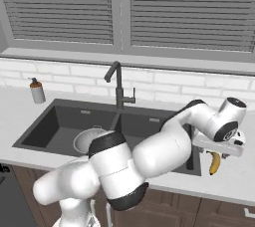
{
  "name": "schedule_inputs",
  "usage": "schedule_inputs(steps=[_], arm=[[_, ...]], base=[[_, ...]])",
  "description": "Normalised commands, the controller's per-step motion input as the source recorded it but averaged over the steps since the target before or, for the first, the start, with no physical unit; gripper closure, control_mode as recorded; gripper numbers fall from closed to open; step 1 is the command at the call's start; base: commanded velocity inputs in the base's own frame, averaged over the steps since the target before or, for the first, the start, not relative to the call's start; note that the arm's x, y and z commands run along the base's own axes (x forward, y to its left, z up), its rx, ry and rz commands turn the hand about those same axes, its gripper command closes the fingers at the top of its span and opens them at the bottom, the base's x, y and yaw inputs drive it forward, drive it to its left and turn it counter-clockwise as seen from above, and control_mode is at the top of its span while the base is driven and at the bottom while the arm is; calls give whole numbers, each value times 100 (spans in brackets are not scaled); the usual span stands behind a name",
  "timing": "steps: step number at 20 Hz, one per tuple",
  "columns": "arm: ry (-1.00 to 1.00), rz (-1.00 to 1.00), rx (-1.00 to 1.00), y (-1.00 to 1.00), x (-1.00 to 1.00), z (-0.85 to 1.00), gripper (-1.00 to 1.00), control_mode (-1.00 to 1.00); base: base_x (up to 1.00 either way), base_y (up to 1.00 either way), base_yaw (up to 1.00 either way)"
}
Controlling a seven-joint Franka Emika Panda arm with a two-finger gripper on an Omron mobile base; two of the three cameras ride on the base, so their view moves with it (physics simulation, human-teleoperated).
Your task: Put the colander in the sink, put the tangerine, banana in the colander, and turn on the sink faucet and pour water over the colander.
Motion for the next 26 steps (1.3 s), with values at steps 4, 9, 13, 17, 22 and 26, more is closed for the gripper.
schedule_inputs(steps=[4,9,13,17,22,26], arm=[[0,-5,-3,-10,2,-25,-100,-100],[0,-4,-25,0,9,-29,-100,-100],[-2,-1,-31,6,1,-50,-100,-100],[-2,0,-27,9,-1,-62,-100,-100],[1,0,-2,0,1,-34,-100,-100],[7,0,3,-6,18,-23,-100,-100]], base=[[0,0,0],[0,0,0],[0,0,0],[0,0,0],[0,0,0],[0,0,0]])
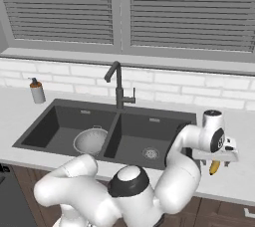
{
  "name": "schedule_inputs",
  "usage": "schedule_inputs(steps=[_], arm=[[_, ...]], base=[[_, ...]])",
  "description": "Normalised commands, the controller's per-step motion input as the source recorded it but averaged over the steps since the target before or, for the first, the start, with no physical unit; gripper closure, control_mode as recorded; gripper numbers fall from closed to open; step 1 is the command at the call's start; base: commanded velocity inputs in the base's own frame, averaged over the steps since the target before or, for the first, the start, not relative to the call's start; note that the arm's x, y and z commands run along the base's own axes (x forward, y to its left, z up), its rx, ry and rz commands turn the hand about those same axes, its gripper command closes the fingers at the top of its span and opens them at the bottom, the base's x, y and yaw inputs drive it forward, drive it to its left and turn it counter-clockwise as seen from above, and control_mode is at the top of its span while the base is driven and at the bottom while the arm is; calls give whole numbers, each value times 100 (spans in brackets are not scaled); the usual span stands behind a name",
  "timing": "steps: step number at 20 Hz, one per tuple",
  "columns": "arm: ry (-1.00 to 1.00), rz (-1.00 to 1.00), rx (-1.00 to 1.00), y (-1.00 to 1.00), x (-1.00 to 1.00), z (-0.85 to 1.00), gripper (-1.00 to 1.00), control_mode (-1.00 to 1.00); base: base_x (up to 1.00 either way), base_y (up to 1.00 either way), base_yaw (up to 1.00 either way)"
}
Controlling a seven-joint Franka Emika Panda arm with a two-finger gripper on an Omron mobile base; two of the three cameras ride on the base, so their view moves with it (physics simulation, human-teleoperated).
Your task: Put the colander in the sink, put the tangerine, banana in the colander, and turn on the sink faucet and pour water over the colander.
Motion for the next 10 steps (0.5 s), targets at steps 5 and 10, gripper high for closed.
schedule_inputs(steps=[5,10], arm=[[14,0,9,-7,20,-17,-100,-100],[20,0,13,-4,4,-20,100,-100]], base=[[0,0,0],[0,0,0]])
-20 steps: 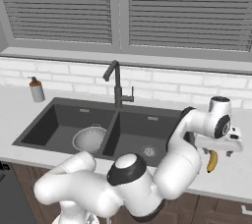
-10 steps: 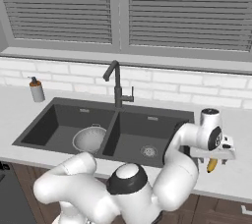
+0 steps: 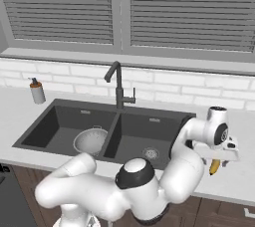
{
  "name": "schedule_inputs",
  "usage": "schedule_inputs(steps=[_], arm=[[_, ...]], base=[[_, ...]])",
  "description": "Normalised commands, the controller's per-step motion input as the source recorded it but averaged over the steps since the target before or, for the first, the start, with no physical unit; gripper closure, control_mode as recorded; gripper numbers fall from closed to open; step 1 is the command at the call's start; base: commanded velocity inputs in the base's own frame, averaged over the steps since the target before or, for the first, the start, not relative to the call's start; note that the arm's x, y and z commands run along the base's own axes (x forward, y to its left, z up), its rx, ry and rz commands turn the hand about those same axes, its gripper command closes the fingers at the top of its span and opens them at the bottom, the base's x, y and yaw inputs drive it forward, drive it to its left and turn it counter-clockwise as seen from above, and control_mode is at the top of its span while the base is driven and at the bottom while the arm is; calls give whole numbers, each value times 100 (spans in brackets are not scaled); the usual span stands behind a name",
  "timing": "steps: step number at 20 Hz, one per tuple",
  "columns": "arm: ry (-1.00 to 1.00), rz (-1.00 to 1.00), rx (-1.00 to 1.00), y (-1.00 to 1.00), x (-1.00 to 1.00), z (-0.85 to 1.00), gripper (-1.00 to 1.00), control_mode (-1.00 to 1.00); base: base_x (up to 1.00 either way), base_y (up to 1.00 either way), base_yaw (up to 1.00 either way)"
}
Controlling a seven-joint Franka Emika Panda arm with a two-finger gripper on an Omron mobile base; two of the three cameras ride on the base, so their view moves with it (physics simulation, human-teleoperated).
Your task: Put the colander in the sink, put the tangerine, banana in the colander, and turn on the sink faucet and pour water over the colander.
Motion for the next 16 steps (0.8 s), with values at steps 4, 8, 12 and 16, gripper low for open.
schedule_inputs(steps=[4,8,12,16], arm=[[19,2,19,-3,-9,-36,100,-100],[14,3,26,-2,-27,-21,100,-100],[4,0,21,3,-60,17,100,-100],[1,13,3,34,-73,46,100,-100]], base=[[0,0,0],[0,0,0],[0,0,0],[0,0,0]])
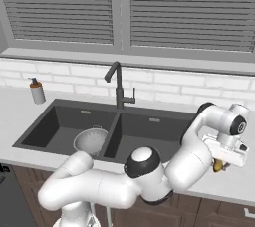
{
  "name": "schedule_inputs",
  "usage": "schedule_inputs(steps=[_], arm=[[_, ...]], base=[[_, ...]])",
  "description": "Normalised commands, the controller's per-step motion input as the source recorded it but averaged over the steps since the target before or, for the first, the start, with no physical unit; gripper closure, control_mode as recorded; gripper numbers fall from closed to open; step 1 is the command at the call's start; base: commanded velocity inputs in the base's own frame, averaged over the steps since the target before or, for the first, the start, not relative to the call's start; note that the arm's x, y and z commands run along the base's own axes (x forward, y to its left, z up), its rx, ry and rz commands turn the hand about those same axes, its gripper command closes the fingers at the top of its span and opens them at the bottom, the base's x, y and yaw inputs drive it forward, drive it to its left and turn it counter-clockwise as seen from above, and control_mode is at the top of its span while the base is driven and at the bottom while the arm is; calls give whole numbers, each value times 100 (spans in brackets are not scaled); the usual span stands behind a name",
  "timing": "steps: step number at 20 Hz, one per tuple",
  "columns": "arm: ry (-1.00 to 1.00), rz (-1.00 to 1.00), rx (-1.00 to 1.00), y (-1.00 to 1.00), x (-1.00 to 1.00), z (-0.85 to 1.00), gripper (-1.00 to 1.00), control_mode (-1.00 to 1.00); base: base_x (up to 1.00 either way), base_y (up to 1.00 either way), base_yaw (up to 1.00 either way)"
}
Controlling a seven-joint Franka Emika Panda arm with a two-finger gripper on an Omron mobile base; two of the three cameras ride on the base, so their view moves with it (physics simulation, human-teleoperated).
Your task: Put the colander in the sink, put the tangerine, banana in the colander, and turn on the sink faucet and pour water over the colander.
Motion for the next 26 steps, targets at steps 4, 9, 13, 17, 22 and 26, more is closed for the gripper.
schedule_inputs(steps=[4,9,13,17,22,26], arm=[[0,26,-11,76,-60,36,100,-100],[-21,13,-39,100,-49,2,100,-100],[-20,9,-11,86,-76,3,100,-100],[0,0,8,57,-68,28,100,-100],[1,0,5,65,-48,45,100,-100],[0,0,-2,82,-2,63,100,-100]], base=[[0,0,0],[0,0,0],[0,0,0],[0,0,0],[0,0,0],[0,0,0]])
